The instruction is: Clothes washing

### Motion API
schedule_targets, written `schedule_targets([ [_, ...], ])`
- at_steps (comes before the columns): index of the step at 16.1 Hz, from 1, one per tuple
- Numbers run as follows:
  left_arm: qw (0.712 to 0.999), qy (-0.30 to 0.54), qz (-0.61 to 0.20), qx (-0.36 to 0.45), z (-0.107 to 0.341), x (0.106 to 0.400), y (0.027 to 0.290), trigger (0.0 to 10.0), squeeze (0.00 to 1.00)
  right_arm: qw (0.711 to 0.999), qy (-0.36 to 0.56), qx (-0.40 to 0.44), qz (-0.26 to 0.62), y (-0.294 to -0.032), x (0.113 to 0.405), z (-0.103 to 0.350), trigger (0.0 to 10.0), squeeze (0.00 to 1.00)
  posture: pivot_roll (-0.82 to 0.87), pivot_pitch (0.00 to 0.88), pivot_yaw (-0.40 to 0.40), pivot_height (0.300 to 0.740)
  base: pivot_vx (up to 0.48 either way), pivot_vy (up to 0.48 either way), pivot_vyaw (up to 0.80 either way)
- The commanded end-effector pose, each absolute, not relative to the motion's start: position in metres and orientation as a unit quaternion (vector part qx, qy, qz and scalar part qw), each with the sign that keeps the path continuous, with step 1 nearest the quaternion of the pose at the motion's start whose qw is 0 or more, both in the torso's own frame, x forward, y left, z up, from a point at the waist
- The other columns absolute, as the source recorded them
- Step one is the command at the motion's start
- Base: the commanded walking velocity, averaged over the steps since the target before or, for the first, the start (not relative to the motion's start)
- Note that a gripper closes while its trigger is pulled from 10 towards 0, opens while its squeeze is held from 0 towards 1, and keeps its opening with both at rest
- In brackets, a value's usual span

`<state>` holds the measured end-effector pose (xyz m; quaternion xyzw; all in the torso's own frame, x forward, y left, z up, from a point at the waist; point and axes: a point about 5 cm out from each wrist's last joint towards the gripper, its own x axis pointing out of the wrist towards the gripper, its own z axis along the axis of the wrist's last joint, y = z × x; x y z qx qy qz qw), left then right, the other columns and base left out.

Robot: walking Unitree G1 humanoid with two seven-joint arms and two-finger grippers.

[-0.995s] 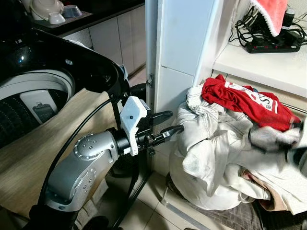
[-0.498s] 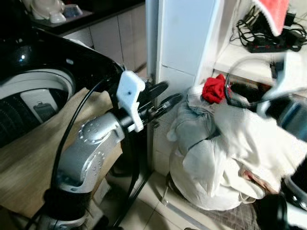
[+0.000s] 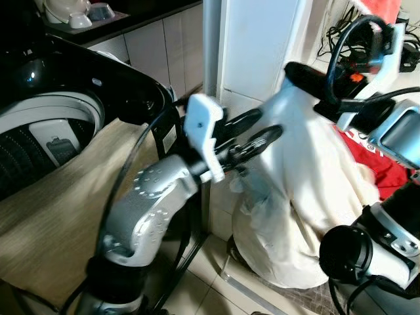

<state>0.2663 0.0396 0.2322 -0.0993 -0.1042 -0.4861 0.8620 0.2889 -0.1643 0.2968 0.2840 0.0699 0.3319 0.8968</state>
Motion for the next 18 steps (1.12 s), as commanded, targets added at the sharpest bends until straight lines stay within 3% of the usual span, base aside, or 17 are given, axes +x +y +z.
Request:
schedule_targets([
  [1, 0.855, -0.105, -0.493, -0.120, 0.234, 0.267, 0.034, 10.0, 0.83, 0.888, 0.069, 0.280, 0.359, -0.158, 0.285, 0.297, 0.0, 0.00, -0.10, 0.000, -0.020, 0.740, 0.000, 0.000, 0.00],
  [2, 0.848, -0.108, -0.501, -0.135, 0.237, 0.266, 0.030, 10.0, 1.00, 0.885, 0.071, 0.285, 0.362, -0.155, 0.285, 0.296, 0.0, 0.00, -0.11, 0.000, -0.018, 0.740, 0.000, 0.000, 0.00],
  [4, 0.835, -0.107, -0.522, -0.137, 0.238, 0.263, 0.018, 10.0, 1.00, 0.876, 0.072, 0.294, 0.376, -0.148, 0.284, 0.294, 0.0, 0.00, -0.11, 0.000, -0.015, 0.740, 0.000, 0.000, 0.00],
  [6, 0.850, -0.099, -0.510, -0.084, 0.229, 0.267, 0.009, 10.0, 1.00, 0.862, 0.065, 0.307, 0.398, -0.142, 0.282, 0.295, 0.0, 0.00, -0.11, 0.000, -0.014, 0.740, 0.000, 0.000, 0.00],
  [8, 0.863, -0.093, -0.493, -0.054, 0.222, 0.271, 0.007, 10.0, 0.00, 0.855, 0.059, 0.309, 0.412, -0.137, 0.279, 0.297, 0.0, 0.00, -0.11, 0.000, -0.013, 0.740, 0.000, 0.000, 0.00],
  [11, 0.894, -0.087, -0.439, -0.031, 0.218, 0.282, 0.012, 10.0, 0.00, 0.853, 0.060, 0.309, 0.417, -0.134, 0.276, 0.296, 0.0, 0.00, -0.11, 0.000, -0.012, 0.740, 0.000, 0.000, 0.00],
  [15, 0.908, -0.096, -0.408, 0.012, 0.216, 0.289, 0.018, 10.0, 0.00, 0.854, 0.061, 0.308, 0.415, -0.135, 0.275, 0.296, 0.0, 0.00, -0.11, 0.000, -0.012, 0.740, 0.000, 0.000, 0.00],
  [16, 0.912, -0.100, -0.395, 0.041, 0.214, 0.290, 0.021, 10.0, 0.16, 0.855, 0.062, 0.308, 0.412, -0.137, 0.275, 0.296, 0.0, 0.00, -0.11, 0.000, -0.012, 0.740, 0.000, 0.000, 0.00],
  [18, 0.920, -0.109, -0.372, 0.061, 0.215, 0.293, 0.025, 10.0, 0.22, 0.859, 0.064, 0.308, 0.404, -0.140, 0.274, 0.295, 0.0, 0.00, -0.11, 0.000, -0.010, 0.740, 0.000, 0.000, 0.00],
])
